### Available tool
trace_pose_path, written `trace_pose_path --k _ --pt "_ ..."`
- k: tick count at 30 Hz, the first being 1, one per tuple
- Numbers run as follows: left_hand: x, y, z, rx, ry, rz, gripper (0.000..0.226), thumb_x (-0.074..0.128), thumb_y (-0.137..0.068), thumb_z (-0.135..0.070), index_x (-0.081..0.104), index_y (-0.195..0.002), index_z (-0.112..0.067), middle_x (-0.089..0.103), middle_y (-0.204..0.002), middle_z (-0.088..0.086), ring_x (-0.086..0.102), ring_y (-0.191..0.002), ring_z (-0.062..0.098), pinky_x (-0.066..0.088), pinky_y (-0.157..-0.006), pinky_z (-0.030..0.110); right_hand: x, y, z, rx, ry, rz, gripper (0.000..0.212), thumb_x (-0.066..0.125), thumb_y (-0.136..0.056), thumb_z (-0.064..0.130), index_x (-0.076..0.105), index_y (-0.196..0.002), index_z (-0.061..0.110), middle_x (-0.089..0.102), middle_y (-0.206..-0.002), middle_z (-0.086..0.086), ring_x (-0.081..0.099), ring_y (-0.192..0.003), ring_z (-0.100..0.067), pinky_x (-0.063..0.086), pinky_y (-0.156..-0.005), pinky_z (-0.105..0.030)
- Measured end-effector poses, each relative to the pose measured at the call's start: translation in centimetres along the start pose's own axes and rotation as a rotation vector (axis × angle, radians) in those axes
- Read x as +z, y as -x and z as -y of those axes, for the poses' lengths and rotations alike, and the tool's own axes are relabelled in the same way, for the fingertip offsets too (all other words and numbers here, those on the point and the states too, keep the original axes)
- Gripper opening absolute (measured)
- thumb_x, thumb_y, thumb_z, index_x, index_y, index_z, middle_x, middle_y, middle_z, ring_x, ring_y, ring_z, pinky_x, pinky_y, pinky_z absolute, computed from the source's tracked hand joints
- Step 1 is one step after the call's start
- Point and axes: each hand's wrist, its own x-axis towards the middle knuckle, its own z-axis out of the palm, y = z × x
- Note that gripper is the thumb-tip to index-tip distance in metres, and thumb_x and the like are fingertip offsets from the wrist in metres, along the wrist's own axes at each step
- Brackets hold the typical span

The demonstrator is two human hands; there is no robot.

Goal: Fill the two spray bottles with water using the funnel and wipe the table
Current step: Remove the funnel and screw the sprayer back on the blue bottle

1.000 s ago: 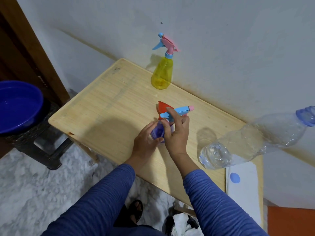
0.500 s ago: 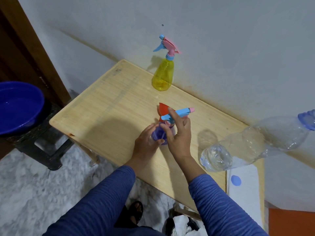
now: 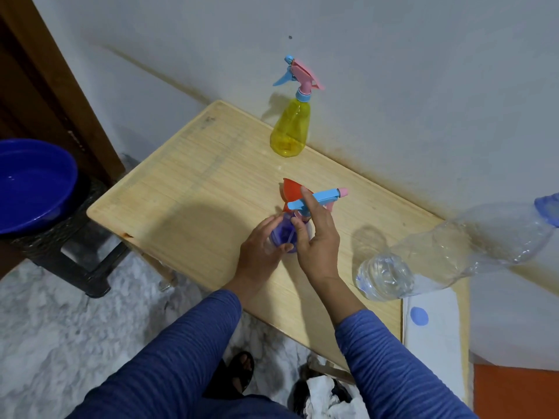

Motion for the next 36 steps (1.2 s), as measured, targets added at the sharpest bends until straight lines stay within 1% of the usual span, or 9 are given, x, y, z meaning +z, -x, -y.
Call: trace_pose_path --k 4,7,13,18,23,27,30,34,36 --pt "0.1 -0.2 -0.1 -0.004 -0.017 -0.001 0.062 0.072 -0.078 -0.025 0.047 -0.134 -0.025 0.048 -0.139 -0.005 0.046 -0.125 0.011 0.037 -0.094 0.017 0.5 -0.8 0.4 0.021 0.027 -0.052 0.045 0.054 -0.089 0.003 0.054 -0.124 0.030 0.055 -0.113 -0.007 0.052 -0.098 -0.010 0.037 -0.083 -0.005" --pt "0.1 -0.2 0.1 -0.009 -0.003 -0.003 0.062 0.074 -0.076 -0.023 0.049 -0.133 -0.026 0.049 -0.138 -0.007 0.047 -0.123 0.011 0.037 -0.093 0.017 0.3 -0.7 0.3 0.046 0.008 -0.038 0.051 0.055 -0.090 0.008 0.045 -0.128 0.041 0.053 -0.114 -0.001 0.048 -0.096 0.004 0.034 -0.082 0.000" --pt "0.1 -0.2 0.3 0.022 0.000 -0.013 0.063 0.075 -0.075 -0.030 0.050 -0.132 -0.026 0.052 -0.135 -0.010 0.050 -0.118 0.007 0.038 -0.089 0.014 0.3 0.4 0.2 0.111 0.193 -0.294 0.085 0.074 -0.077 0.033 0.019 -0.141 0.044 0.034 -0.106 0.002 0.040 -0.098 -0.013 0.039 -0.082 -0.020" --pt "0.2 -0.2 0.6 0.023 0.018 -0.026 0.064 0.077 -0.073 -0.026 0.051 -0.131 -0.025 0.053 -0.135 -0.008 0.051 -0.119 0.009 0.043 -0.093 0.021 0.7 -1.0 0.6 0.157 0.094 -0.149 0.095 0.074 -0.076 0.026 0.010 -0.144 0.044 0.034 -0.128 -0.004 0.034 -0.120 -0.012 0.044 -0.100 -0.037" --pt "-0.7 -0.3 0.4 -0.043 0.108 0.031 0.062 0.069 -0.076 -0.037 0.046 -0.133 -0.032 0.051 -0.133 -0.015 0.050 -0.117 0.004 0.043 -0.089 0.022 0.4 -2.7 0.7 0.068 0.047 -0.045 0.086 0.067 -0.083 0.015 0.011 -0.147 0.027 0.047 -0.117 0.006 0.045 -0.107 -0.014 0.040 -0.088 -0.020" --pt "-3.6 -0.2 2.1 -0.080 -0.104 -0.112 0.053 0.060 -0.088 -0.033 0.041 -0.137 -0.024 0.047 -0.136 -0.004 0.044 -0.120 0.008 0.030 -0.094 0.018 -0.1 -4.2 1.4 0.105 -0.116 -0.066 0.083 0.064 -0.085 0.012 0.012 -0.148 0.024 0.025 -0.125 0.044 0.041 -0.112 0.010 0.035 -0.085 0.000" --pt "-6.4 -1.1 3.5 -0.104 -0.330 -0.238 0.047 0.055 -0.091 -0.032 0.044 -0.134 -0.016 0.046 -0.137 0.006 0.043 -0.125 0.022 0.030 -0.102 0.028 0.1 -5.0 1.8 0.157 -0.242 -0.063 0.081 0.055 -0.083 0.025 0.007 -0.147 0.034 0.034 -0.149 0.005 0.044 -0.120 0.004 0.044 -0.084 -0.008" --pt "-9.5 -1.8 5.1 -0.218 -0.644 -0.299 0.054 0.041 -0.096 -0.038 0.033 -0.141 -0.011 0.029 -0.150 0.010 0.020 -0.140 0.028 0.014 -0.114 0.045 1.2 -5.6 2.8 0.315 -0.523 -0.044 0.060 0.045 -0.096 0.011 0.017 -0.145 0.032 0.049 -0.119 0.012 0.057 -0.094 0.002 0.051 -0.073 -0.019" --pt "-10.0 -1.6 5.8 -0.248 -0.739 -0.274 0.056 0.034 -0.097 -0.040 0.025 -0.145 -0.011 0.020 -0.154 0.011 0.010 -0.144 0.028 0.007 -0.116 0.047 1.9 -5.8 2.9 0.408 -0.723 0.001 0.046 0.039 -0.100 0.012 0.027 -0.140 0.030 0.057 -0.103 -0.002 0.059 -0.079 -0.011 0.053 -0.066 -0.022"
